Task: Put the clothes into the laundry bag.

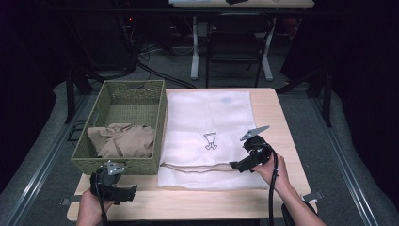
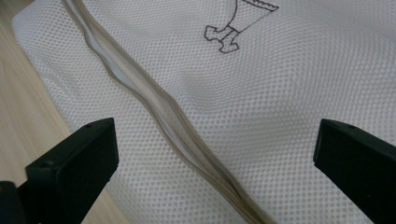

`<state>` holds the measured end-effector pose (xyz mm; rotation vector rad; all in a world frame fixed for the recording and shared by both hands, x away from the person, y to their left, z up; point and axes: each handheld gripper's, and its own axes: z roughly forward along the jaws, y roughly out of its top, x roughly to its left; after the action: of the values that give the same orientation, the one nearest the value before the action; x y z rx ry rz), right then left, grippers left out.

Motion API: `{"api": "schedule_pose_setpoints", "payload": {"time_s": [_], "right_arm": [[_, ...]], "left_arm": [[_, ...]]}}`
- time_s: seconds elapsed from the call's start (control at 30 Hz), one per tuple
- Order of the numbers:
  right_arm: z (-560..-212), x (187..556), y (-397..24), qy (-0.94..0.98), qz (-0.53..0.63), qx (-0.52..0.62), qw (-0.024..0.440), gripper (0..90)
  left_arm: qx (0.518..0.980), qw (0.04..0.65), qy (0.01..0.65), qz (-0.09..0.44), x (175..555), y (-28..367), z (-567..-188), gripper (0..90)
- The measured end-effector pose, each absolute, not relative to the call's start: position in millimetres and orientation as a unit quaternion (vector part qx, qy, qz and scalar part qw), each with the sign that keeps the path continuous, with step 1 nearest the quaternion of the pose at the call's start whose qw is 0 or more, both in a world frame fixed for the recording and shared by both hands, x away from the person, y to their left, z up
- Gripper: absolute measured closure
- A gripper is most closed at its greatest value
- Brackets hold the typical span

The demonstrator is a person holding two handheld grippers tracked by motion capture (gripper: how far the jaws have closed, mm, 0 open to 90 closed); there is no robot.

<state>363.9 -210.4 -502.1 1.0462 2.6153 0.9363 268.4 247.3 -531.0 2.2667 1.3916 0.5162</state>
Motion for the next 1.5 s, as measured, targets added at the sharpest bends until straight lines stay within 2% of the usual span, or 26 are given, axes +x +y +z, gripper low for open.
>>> {"api": "schedule_pose_setpoints", "payload": {"time_s": [0.5, 0.9, 1.5], "right_arm": [[-506.2, 383.9, -171.3, 0.896, 0.299, 0.319, 0.074, 0.0], [-516.4, 397.1, -142.8, 0.909, 0.281, 0.300, 0.070, 3.3], [-545.9, 409.3, -127.2, 0.923, 0.235, 0.302, 0.047, 18.4]], "left_arm": [[0.819, 0.214, 0.499, 0.186, 268.1, 247.8, -530.9, 0.9], [0.819, 0.214, 0.501, 0.182, 267.9, 247.2, -531.3, 1.0], [0.820, 0.213, 0.499, 0.183, 268.6, 246.0, -532.1, 1.0]]}}
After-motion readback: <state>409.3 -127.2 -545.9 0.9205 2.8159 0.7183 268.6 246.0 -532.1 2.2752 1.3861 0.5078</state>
